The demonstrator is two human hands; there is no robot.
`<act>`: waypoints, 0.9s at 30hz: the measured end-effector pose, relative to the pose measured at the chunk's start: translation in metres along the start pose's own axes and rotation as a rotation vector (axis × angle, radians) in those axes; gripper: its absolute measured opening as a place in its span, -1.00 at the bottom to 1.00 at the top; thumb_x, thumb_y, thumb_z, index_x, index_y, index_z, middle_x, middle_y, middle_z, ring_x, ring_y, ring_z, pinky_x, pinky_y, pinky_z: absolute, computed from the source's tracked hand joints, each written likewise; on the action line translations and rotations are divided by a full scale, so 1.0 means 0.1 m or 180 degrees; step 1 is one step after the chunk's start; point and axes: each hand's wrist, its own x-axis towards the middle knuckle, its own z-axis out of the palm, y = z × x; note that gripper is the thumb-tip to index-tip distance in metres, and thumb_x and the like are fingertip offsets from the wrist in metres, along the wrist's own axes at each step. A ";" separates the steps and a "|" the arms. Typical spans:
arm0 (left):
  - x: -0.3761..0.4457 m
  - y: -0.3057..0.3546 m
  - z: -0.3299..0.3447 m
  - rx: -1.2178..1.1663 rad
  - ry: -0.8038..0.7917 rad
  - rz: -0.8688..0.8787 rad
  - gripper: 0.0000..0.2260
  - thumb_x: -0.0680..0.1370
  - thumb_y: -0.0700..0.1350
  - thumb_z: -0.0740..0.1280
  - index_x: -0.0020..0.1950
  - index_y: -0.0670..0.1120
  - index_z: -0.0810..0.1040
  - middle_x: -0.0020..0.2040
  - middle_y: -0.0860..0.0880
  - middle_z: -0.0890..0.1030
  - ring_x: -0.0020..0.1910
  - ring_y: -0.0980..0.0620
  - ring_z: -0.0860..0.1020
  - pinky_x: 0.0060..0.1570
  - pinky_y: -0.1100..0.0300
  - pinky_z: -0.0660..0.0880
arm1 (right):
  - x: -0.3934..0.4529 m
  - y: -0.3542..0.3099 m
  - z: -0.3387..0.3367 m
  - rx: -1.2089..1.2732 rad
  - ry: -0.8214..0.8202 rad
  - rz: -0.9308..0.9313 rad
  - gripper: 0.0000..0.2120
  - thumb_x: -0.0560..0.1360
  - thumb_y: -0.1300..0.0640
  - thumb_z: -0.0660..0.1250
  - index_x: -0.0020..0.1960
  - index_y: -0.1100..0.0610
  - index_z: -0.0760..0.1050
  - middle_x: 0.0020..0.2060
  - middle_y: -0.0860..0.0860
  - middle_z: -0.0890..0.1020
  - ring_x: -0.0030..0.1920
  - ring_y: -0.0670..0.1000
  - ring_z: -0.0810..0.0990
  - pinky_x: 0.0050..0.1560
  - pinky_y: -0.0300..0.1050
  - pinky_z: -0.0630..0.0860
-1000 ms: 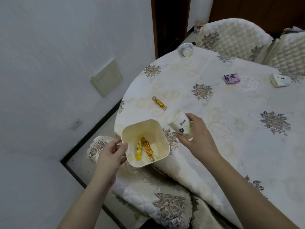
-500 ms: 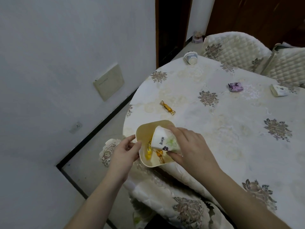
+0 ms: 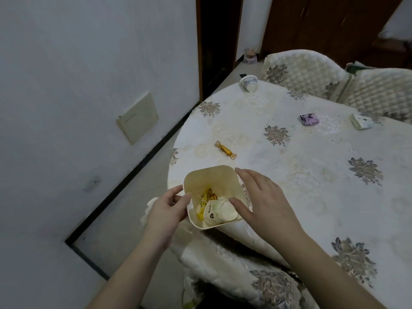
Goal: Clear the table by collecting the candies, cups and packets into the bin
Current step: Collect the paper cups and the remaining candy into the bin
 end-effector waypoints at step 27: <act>0.10 0.41 -0.44 -0.0273 0.0130 -0.0042 -0.81 0.60 -0.20 0.34 0.20 -0.13 0.62 -0.18 -0.04 0.75 -0.29 0.10 0.70 -0.35 0.28 0.59 | 0.38 -0.19 0.12 -0.0250 -0.0208 -0.0077 -0.47 0.58 -0.19 0.03 0.48 -0.01 0.23 0.47 0.04 0.31 0.44 0.09 0.28 0.40 0.05 0.21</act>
